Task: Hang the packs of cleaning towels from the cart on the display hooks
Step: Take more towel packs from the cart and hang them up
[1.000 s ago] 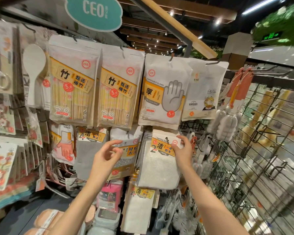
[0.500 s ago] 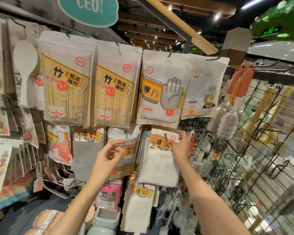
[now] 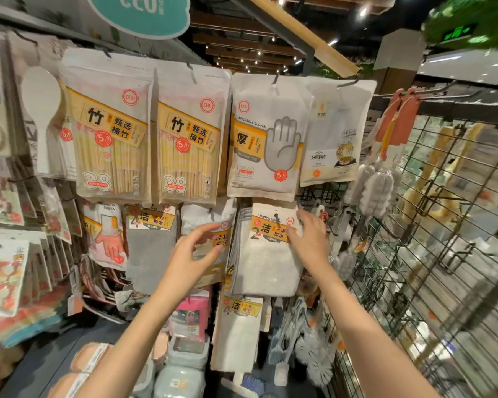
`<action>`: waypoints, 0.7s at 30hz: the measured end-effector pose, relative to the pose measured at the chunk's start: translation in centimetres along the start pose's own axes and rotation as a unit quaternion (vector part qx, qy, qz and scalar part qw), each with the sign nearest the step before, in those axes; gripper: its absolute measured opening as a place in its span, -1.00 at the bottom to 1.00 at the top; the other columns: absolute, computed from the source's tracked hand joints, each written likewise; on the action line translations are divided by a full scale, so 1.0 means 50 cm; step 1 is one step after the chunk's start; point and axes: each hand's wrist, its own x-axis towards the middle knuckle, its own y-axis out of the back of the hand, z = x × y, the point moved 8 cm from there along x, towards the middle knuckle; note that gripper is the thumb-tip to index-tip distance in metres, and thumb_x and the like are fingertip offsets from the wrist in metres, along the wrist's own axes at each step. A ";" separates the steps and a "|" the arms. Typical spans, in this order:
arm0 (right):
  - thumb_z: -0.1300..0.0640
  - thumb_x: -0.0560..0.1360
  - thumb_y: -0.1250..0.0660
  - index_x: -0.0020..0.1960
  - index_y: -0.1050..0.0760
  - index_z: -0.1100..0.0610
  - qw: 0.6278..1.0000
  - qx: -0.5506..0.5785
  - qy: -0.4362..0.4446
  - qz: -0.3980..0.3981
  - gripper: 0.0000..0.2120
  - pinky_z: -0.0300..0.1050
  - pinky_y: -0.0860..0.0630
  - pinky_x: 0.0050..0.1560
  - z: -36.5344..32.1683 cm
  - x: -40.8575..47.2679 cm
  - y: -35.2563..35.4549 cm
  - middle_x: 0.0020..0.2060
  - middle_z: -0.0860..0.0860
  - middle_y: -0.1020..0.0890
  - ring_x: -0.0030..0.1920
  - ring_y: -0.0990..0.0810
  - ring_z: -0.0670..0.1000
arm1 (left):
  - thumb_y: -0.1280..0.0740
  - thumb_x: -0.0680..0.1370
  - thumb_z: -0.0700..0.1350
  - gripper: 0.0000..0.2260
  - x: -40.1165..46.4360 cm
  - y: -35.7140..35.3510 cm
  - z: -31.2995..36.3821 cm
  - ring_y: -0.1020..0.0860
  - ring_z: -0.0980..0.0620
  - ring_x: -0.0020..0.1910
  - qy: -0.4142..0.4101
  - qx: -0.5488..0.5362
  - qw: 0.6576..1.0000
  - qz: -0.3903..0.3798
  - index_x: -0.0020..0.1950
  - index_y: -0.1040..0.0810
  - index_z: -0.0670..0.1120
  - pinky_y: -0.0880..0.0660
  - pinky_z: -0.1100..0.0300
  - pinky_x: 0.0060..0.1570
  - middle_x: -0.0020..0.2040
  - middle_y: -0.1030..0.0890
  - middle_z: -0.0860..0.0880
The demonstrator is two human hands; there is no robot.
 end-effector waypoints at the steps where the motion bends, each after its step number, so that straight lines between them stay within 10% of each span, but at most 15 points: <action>1: -0.04 0.55 -0.23 0.43 -0.30 0.05 1.000 -0.001 0.011 0.002 -0.52 -0.03 -0.19 0.38 -0.006 -0.012 0.010 0.40 0.02 -0.35 0.43 -0.19 0.01 | -0.38 0.53 -0.16 -0.66 -0.007 -0.002 0.008 -0.50 0.06 0.13 -0.012 0.009 1.000 -0.005 0.21 -0.46 0.20 -0.41 0.14 0.15 0.10 -0.57 0.15; 21: -0.20 0.56 -0.15 0.47 -0.24 0.01 0.940 0.021 0.275 -0.200 -0.45 0.06 -0.01 0.50 -0.214 -0.263 0.017 0.48 -0.04 -0.26 0.51 -0.08 -0.05 | -0.36 0.54 -0.03 -0.56 -0.251 0.048 0.083 -0.30 0.07 0.41 0.043 0.259 0.957 0.123 0.41 -0.41 -0.03 -0.19 0.12 0.39 0.39 -0.43 0.05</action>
